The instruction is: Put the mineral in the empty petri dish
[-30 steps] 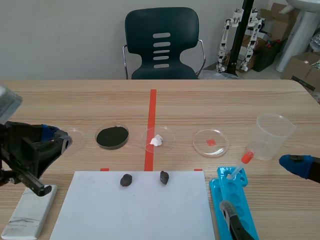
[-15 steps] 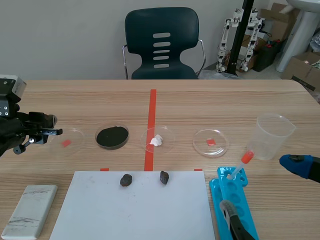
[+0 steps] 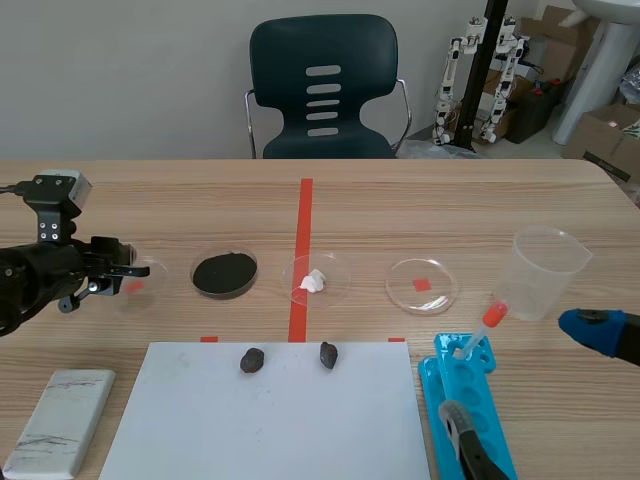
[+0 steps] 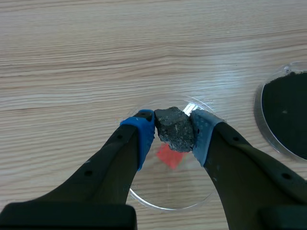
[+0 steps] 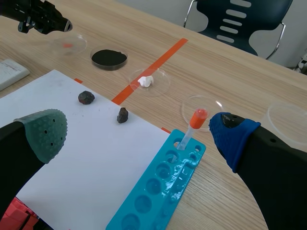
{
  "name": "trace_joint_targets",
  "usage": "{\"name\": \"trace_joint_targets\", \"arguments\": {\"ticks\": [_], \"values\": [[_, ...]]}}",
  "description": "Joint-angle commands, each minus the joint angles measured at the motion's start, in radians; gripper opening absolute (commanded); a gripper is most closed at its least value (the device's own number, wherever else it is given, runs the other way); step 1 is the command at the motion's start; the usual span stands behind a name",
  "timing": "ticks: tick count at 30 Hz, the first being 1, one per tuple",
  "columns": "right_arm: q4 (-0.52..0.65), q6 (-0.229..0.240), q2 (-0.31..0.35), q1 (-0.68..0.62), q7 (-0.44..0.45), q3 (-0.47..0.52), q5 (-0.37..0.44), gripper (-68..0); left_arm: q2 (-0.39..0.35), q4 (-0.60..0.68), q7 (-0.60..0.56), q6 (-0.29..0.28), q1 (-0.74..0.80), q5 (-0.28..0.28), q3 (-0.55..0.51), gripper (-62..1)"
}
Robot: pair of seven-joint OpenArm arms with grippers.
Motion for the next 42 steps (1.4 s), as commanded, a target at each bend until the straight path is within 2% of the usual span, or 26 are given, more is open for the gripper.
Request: {"name": "trace_joint_targets", "arguments": {"ticks": [1, 13, 26, 33, 36, 42], "values": [[0.011, -0.003, 0.005, 0.0, 0.014, 0.006, 0.008, -5.2, 0.0, 0.015, -0.02, -0.002, -0.017, -0.006, 0.006, -52.3], [0.011, -0.003, 0.005, 0.0, 0.015, 0.006, 0.008, -5.2, 0.011, -0.058, -0.034, -0.001, -0.033, 0.02, 0.016, -52.1], [0.011, -0.003, 0.005, 0.0, 0.015, 0.006, 0.008, -5.2, 0.017, -0.137, -0.058, -0.001, -0.072, 0.02, 0.016, -52.1], [0.011, -0.003, 0.005, 0.0, 0.014, 0.006, 0.008, -5.2, 0.026, -0.14, -0.061, -0.001, -0.075, 0.024, 0.016, -52.1], [0.011, -0.003, 0.005, 0.0, 0.014, 0.006, 0.008, -5.2, 0.028, -0.14, -0.06, -0.001, -0.074, 0.027, 0.016, -47.8], [0.011, -0.003, 0.005, 0.0, 0.014, 0.006, 0.008, -5.2, 0.027, -0.14, -0.061, -0.001, -0.075, 0.031, 0.016, -33.1]]}}
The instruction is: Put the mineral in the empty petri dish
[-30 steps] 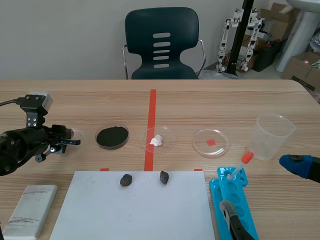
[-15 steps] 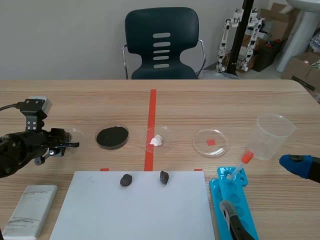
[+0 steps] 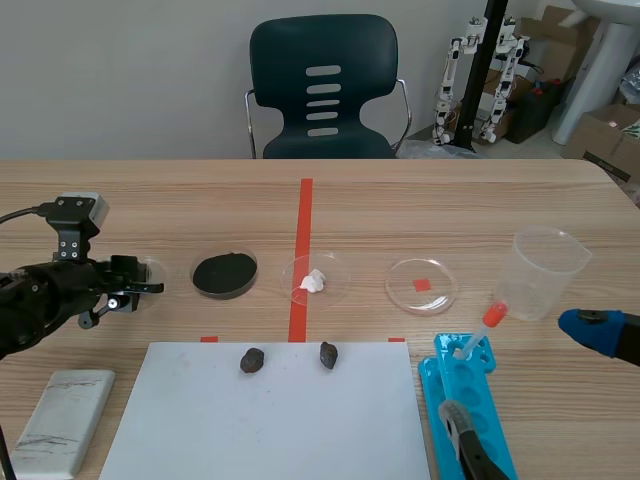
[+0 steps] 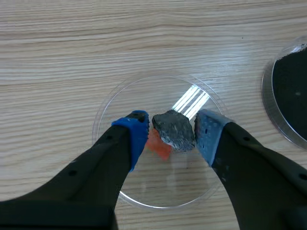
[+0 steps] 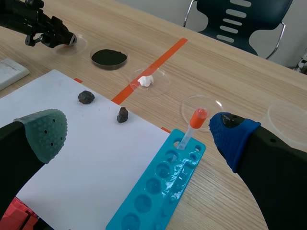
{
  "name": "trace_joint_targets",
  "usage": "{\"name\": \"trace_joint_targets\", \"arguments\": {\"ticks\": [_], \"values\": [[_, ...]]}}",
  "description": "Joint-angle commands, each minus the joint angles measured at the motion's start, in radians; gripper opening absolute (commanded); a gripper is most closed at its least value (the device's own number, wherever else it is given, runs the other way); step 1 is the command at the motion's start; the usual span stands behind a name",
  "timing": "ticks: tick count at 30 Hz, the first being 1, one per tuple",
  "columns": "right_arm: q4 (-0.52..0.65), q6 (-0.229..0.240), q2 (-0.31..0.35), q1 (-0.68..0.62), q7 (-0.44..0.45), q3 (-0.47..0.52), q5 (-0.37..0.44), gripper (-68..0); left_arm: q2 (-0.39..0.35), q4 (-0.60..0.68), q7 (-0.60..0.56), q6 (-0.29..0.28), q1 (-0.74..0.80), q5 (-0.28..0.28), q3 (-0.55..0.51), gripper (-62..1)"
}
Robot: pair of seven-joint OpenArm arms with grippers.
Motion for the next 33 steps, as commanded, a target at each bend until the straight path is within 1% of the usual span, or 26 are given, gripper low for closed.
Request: {"name": "trace_joint_targets", "arguments": {"ticks": [1, 3, 7, 9, 11, 14, 19, 22, 33], "values": [[0.011, -0.003, 0.005, 0.0, 0.014, 0.006, 0.008, -5.2, -0.006, 0.014, -0.017, -0.002, -0.019, -0.003, -0.003, -30.6], [0.011, -0.003, 0.005, 0.0, 0.014, 0.006, 0.008, -5.2, -0.006, 0.015, -0.017, -0.002, -0.019, -0.003, -0.003, -24.4], [0.011, -0.003, 0.005, 0.0, 0.014, 0.006, 0.008, -5.2, -0.007, 0.015, -0.016, -0.002, -0.019, -0.003, -0.003, -9.1], [0.011, -0.003, 0.005, 0.0, 0.014, 0.006, 0.008, -5.2, -0.009, 0.015, -0.016, -0.003, -0.019, -0.004, -0.003, -2.7], [0.011, -0.003, 0.005, 0.0, 0.014, 0.006, 0.008, -5.2, -0.013, 0.018, -0.016, -0.007, -0.019, -0.004, -0.004, 1.2], [0.011, -0.003, 0.005, 0.0, 0.015, 0.006, 0.008, -5.2, -0.024, 0.021, -0.024, -0.029, -0.019, -0.004, -0.004, 1.4], [0.011, -0.003, 0.005, 0.0, 0.015, 0.006, 0.008, -5.2, -0.046, 0.042, -0.025, -0.037, -0.014, -0.004, -0.004, 1.4], [0.011, -0.003, 0.005, 0.0, 0.014, 0.006, 0.008, -5.2, -0.055, 0.047, -0.024, -0.056, -0.013, -0.004, -0.004, 1.4], [0.011, -0.003, 0.005, 0.0, 0.014, 0.006, 0.008, -5.2, -0.059, 0.051, -0.024, -0.056, -0.014, -0.004, -0.004, 1.4]]}}
